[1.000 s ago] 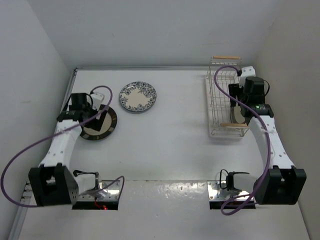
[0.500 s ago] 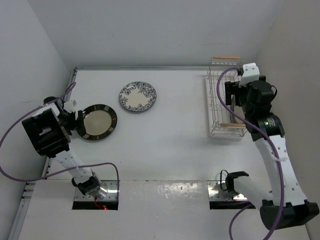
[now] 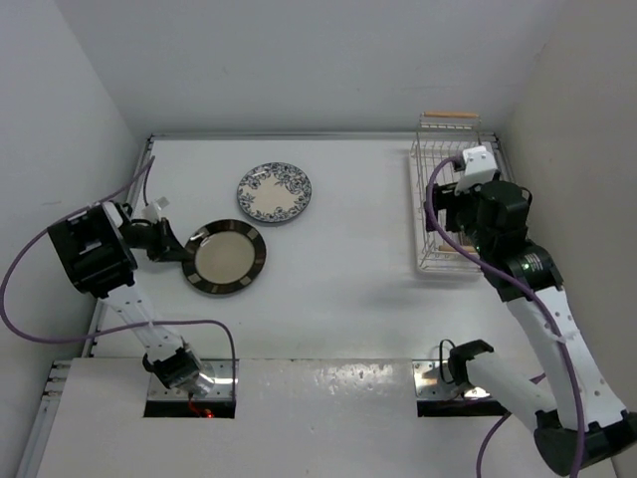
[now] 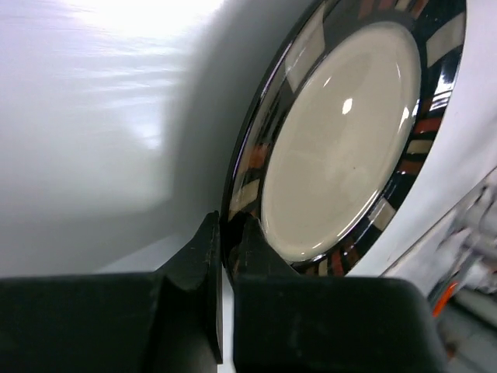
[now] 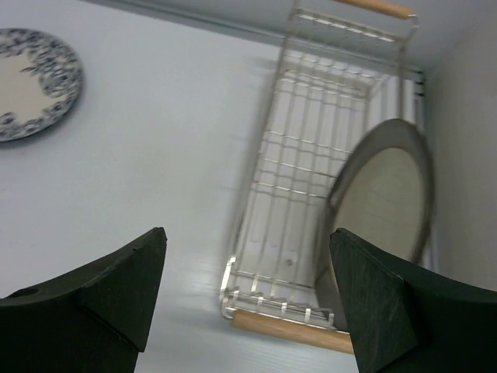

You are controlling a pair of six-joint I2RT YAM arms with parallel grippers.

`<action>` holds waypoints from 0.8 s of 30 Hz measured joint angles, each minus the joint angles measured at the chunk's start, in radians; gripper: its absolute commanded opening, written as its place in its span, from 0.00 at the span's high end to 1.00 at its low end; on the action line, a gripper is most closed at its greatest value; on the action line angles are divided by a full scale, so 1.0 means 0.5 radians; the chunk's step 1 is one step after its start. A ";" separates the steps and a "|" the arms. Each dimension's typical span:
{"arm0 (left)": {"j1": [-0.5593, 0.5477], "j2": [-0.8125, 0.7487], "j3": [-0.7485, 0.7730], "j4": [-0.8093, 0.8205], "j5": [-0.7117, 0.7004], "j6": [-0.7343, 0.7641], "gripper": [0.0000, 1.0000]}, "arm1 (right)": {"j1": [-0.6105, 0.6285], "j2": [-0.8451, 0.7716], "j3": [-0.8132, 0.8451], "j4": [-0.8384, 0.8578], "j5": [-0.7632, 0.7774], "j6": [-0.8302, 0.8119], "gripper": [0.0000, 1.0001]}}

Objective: Load the plates into the dish rack

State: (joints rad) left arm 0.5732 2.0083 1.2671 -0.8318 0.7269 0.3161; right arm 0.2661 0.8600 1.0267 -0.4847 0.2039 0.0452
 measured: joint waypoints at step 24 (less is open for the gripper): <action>-1.377 -1.373 -0.137 -0.424 -0.013 0.874 1.00 | 0.956 1.547 -0.165 1.196 -1.010 0.890 0.33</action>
State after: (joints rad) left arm -0.1154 1.3216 1.1984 -1.0439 0.7204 0.7528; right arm 0.7441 1.6333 0.9443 0.1135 -0.3012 0.4900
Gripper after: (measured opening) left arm 0.043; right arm 0.707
